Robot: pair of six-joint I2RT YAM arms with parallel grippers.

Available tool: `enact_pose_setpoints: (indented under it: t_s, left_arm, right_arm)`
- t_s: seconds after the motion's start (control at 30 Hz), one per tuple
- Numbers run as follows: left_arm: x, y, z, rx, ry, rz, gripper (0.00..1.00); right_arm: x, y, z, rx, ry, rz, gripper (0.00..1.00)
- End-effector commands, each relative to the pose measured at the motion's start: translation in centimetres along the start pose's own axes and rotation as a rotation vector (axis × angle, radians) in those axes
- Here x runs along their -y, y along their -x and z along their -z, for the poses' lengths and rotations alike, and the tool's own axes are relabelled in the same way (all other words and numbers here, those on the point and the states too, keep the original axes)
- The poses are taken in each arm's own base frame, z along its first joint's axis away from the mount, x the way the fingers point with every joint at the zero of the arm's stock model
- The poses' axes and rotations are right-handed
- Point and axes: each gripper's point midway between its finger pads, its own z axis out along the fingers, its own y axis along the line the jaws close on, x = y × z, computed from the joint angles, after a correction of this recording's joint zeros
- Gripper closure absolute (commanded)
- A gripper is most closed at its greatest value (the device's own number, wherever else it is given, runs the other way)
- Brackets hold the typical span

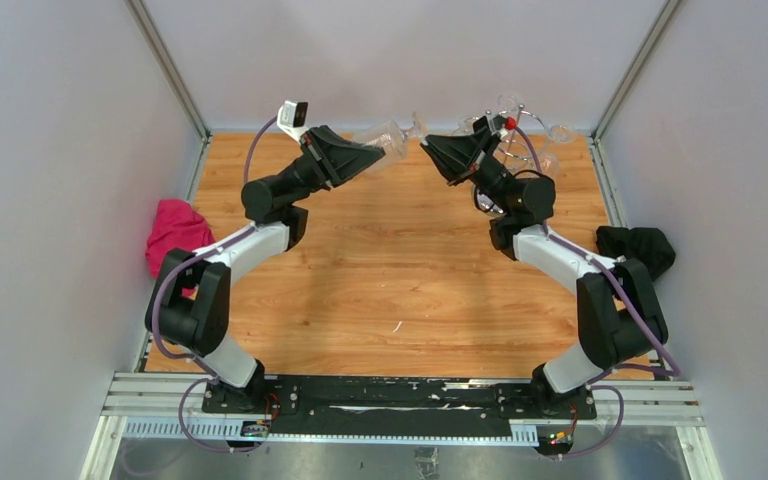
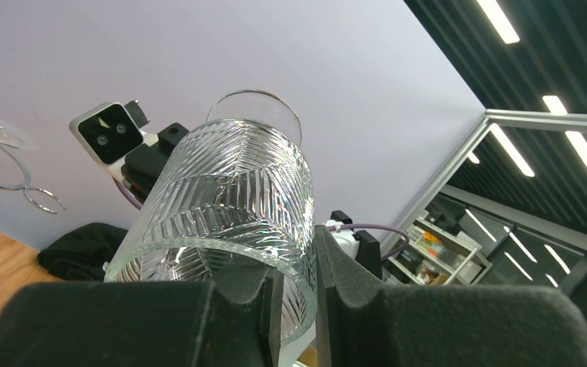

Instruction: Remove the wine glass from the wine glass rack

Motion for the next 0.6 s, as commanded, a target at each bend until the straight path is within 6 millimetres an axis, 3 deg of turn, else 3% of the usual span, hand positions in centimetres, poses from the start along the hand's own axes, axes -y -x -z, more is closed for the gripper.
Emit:
enact_pose_setpoints:
  t_s: [0.0, 0.1, 0.3, 0.57]
  left_arm:
    - [3.1, 0.1, -0.8, 0.048, -0.064, -0.061, 1.00]
    - [3.8, 0.5, -0.5, 0.075, -0.062, -0.089, 1.00]
    - [5.4, 1.2, -0.1, 0.100, -0.074, -0.112, 1.00]
    - [5.6, 2.2, 0.7, 0.119, 0.009, -0.170, 1.00]
  right_arm:
    - [1.3, -4.0, -0.2, -0.158, -0.029, 0.078, 0.81]
    - [0.8, -4.1, -0.2, -0.163, -0.023, 0.089, 0.56]
    - [0.8, -4.0, -0.2, -0.153, -0.035, 0.103, 0.28]
    - [0.9, -2.8, 1.1, -0.098, -0.035, 0.103, 0.24]
